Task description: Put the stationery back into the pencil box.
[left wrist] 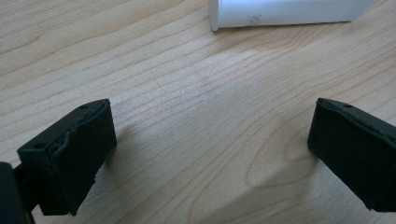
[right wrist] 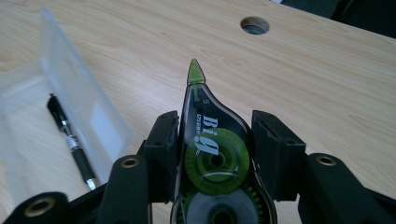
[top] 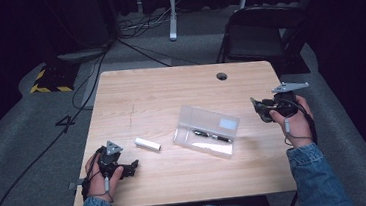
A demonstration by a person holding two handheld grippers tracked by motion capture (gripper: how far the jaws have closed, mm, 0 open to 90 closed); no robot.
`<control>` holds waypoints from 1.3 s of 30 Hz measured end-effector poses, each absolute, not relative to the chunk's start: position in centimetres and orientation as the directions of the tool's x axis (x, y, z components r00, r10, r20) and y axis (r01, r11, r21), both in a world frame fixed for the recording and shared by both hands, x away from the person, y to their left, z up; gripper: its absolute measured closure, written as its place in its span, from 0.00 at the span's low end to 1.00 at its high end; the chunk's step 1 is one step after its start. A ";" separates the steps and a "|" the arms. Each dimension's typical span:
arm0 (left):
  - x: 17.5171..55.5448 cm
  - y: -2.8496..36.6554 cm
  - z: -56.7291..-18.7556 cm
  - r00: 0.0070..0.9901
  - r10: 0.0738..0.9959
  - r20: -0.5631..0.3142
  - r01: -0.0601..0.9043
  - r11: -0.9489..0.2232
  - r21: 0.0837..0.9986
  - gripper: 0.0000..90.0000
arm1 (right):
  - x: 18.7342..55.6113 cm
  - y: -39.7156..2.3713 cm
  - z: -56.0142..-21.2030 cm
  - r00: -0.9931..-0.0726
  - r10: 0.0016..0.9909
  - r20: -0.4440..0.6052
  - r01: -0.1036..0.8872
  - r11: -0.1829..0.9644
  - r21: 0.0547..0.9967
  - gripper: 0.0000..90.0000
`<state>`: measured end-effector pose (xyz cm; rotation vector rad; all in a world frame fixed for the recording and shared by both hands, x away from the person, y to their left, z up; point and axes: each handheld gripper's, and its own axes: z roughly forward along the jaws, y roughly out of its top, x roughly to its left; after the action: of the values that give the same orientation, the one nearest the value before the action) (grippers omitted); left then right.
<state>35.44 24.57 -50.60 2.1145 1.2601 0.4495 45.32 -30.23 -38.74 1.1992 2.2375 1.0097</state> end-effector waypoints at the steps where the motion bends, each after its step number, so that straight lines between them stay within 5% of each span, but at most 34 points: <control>1: 35.4 24.6 -50.6 0.485 0.874 -0.027 0.660 -0.345 0.667 0.02 | 45.3 -30.2 -38.7 -0.548 0.836 -0.015 0.542 0.369 0.755 0.60; 39: 35.4 24.6 -50.6 0.486 0.874 -0.025 0.659 -0.348 0.667 0.01 | 41.7 -20.9 -38.3 -0.810 0.587 0.005 0.411 0.561 0.718 0.60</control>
<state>35.45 24.57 -50.60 2.1171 1.2585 0.4510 41.68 -20.92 -38.31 0.8335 2.5619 1.0877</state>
